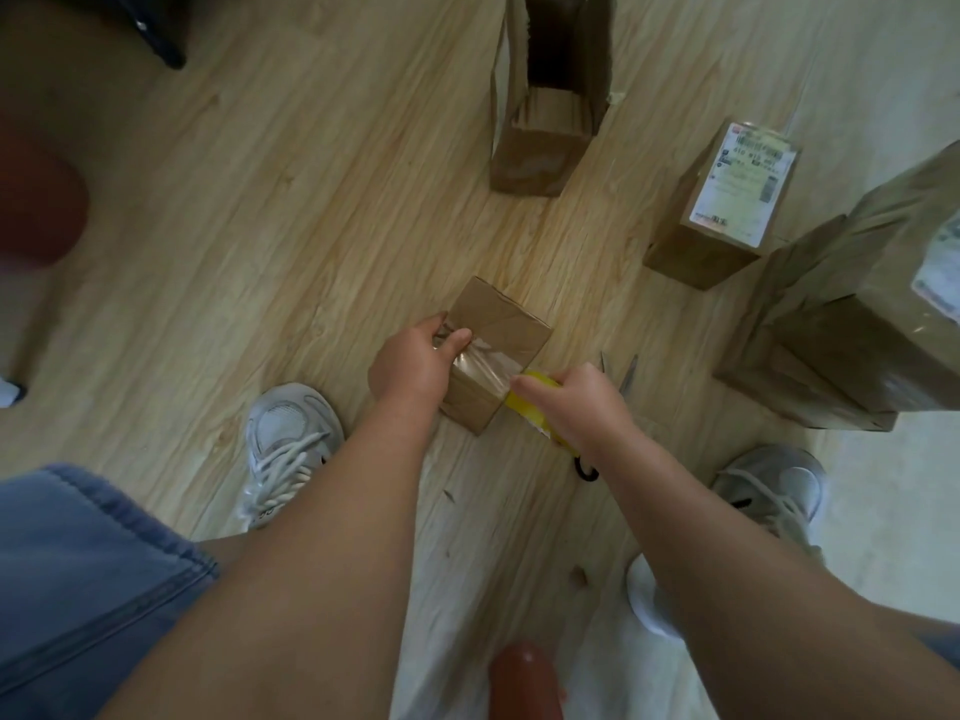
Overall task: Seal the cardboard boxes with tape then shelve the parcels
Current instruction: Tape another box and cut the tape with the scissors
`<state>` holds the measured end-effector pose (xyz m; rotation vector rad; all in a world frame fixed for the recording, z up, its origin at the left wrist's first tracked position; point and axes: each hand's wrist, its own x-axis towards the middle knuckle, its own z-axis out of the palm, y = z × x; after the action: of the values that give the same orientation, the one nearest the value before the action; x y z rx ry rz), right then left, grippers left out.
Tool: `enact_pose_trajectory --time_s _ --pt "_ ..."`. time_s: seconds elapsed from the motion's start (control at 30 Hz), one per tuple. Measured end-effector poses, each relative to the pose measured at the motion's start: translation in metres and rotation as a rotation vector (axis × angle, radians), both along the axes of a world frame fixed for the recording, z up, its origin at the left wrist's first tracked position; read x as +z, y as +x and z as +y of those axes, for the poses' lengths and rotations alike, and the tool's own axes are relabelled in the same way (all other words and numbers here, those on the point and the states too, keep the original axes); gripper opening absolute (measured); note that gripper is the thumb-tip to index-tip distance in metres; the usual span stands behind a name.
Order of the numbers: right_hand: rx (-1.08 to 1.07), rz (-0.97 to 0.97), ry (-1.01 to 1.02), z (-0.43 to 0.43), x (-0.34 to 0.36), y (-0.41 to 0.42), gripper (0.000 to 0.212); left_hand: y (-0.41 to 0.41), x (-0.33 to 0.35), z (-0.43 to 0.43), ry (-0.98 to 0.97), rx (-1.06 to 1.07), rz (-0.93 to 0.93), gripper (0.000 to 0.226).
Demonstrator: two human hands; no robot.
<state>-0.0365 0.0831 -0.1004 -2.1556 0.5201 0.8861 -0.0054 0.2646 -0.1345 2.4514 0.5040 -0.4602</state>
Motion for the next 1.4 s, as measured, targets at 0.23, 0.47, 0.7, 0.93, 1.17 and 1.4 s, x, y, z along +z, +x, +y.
enact_pose_trajectory --time_s 0.23,0.47,0.7,0.93,1.17,1.4 --pt "0.147 0.006 -0.188 0.008 0.006 0.012 0.044 -0.002 0.017 -0.015 0.328 -0.214 0.072 0.056" --pt "0.137 -0.005 -0.126 0.003 0.006 0.004 0.054 -0.047 0.023 -0.028 0.3 -0.545 -0.147 0.047" --pt "0.074 -0.015 0.124 -0.02 0.014 -0.019 0.031 -0.065 0.014 -0.02 0.222 -0.595 0.051 0.058" --pt "0.091 0.016 0.134 -0.02 0.013 -0.02 0.028 -0.06 0.02 -0.024 0.26 -0.613 0.104 0.058" --pt "0.106 0.018 0.117 -0.023 0.017 -0.019 0.023 -0.064 0.028 -0.013 0.23 -0.601 0.058 0.088" --pt "0.165 -0.007 0.074 -0.023 0.029 -0.018 0.021 -0.062 0.029 -0.015 0.274 -0.482 0.141 0.086"
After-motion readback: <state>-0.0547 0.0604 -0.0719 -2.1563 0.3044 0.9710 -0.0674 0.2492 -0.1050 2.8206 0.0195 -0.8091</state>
